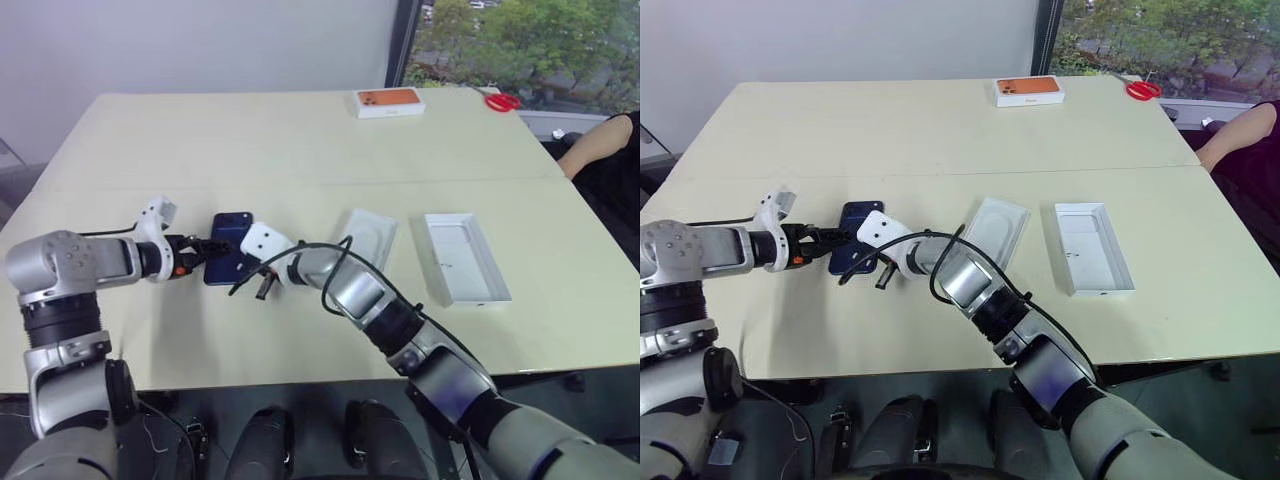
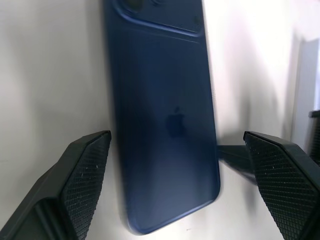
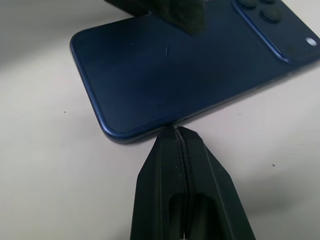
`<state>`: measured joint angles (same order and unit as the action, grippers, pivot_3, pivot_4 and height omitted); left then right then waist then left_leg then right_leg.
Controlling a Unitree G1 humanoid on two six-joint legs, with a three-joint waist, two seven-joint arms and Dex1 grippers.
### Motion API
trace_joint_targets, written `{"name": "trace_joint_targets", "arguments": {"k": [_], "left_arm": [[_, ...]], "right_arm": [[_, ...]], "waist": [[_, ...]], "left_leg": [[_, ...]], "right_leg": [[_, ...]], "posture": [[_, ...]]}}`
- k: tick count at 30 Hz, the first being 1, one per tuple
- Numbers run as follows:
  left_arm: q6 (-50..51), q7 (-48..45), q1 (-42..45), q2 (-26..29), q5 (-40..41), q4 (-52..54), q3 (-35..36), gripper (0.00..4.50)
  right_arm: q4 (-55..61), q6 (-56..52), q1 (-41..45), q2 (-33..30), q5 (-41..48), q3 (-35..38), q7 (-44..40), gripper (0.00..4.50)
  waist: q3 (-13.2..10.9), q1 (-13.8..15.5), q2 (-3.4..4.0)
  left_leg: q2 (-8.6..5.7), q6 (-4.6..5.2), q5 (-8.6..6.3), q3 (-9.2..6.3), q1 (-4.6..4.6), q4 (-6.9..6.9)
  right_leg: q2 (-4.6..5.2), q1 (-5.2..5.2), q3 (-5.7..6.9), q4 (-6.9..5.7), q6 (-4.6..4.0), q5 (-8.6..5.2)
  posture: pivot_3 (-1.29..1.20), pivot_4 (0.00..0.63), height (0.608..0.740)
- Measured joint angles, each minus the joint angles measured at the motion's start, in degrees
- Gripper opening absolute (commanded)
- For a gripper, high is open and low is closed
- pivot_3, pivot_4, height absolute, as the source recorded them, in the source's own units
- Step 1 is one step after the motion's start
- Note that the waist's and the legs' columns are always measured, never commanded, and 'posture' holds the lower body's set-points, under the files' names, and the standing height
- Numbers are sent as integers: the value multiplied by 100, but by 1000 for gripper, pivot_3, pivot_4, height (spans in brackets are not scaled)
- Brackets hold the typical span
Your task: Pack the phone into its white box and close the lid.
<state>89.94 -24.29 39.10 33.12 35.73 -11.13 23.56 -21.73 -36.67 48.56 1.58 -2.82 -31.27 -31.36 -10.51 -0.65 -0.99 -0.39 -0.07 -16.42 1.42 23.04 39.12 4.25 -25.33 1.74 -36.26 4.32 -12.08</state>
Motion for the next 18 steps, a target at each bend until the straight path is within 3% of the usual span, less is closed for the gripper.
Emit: {"name": "trace_joint_targets", "arguments": {"k": [18], "left_arm": [[144,303,-110,-289,843,-50,299,4460]], "right_arm": [[21,47,-33,0,-147,65,-163,0]], "waist": [[0,-35,-1]], "left_leg": [[-12,-3,1,-5,2,-4]], "right_leg": [[19,-3,7,-1,0,0]], "posture": [[0,150,740]]}}
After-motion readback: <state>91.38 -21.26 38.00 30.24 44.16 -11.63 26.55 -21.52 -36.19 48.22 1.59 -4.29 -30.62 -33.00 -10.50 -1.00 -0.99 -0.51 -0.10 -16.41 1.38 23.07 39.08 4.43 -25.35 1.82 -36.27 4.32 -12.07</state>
